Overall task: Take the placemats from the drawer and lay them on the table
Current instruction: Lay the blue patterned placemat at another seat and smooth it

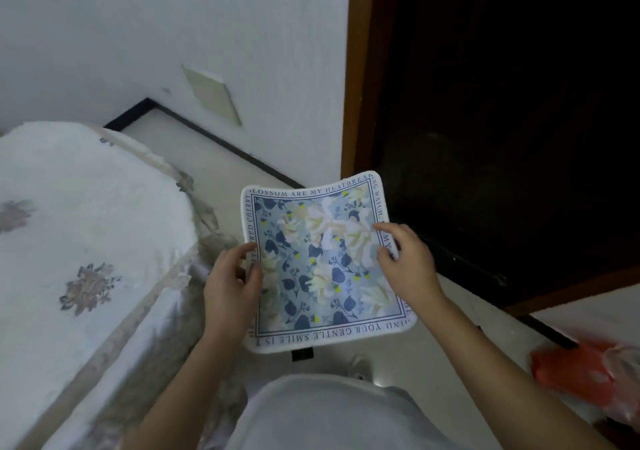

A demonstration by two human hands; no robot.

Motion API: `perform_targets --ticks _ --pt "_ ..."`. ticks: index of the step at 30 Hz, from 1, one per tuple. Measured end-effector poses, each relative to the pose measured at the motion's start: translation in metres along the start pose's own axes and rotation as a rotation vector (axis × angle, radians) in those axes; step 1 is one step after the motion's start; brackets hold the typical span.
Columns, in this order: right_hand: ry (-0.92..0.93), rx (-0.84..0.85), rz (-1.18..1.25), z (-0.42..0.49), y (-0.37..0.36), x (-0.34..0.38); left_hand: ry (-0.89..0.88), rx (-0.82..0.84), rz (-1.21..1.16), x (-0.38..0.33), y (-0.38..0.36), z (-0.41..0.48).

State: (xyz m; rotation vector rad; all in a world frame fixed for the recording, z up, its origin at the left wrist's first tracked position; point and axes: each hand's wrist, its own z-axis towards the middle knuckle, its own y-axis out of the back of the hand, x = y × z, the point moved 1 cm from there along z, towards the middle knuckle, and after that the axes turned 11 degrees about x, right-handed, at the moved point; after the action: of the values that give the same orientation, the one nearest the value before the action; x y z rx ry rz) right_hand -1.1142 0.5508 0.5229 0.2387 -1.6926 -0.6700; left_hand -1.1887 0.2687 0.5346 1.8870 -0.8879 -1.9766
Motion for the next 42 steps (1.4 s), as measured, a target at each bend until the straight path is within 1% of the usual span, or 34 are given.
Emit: perform_targets --ticks 5,10,15,17,21,24,28,33,38,40,42 --pt "0.148 0.194 -0.035 0.088 -0.037 0.039 0.142 -0.218 0.017 0.017 0.04 0.022" --pt "0.256 0.325 -0.072 0.156 -0.085 0.08 0.198 -0.361 0.035 0.042 0.076 0.049" --pt "0.301 0.36 -0.077 0.207 -0.116 0.109 0.259 -0.419 0.012 0.065 0.101 0.101" --pt "0.288 0.37 -0.068 0.224 -0.123 0.115 0.249 -0.419 -0.004 0.07 0.107 0.122" --pt "0.322 0.367 -0.088 0.261 -0.138 0.129 0.251 -0.427 0.021 0.08 0.123 0.16" --pt "0.336 0.419 -0.089 0.288 -0.158 0.146 0.296 -0.465 0.03 0.088 0.14 0.174" --pt "0.398 0.568 -0.073 0.321 -0.202 0.172 0.395 -0.561 0.046 0.106 0.16 0.174" --pt "0.549 0.802 -0.067 0.347 -0.267 0.208 0.62 -0.728 0.053 0.12 0.178 0.148" --pt "0.647 1.05 -0.051 0.348 -0.323 0.235 0.832 -0.895 0.057 0.115 0.182 0.111" --pt "0.696 1.126 -0.041 0.34 -0.341 0.244 0.91 -0.947 0.05 0.111 0.18 0.095" --pt "0.706 1.181 -0.036 0.33 -0.356 0.252 0.963 -0.977 0.028 0.107 0.178 0.077"
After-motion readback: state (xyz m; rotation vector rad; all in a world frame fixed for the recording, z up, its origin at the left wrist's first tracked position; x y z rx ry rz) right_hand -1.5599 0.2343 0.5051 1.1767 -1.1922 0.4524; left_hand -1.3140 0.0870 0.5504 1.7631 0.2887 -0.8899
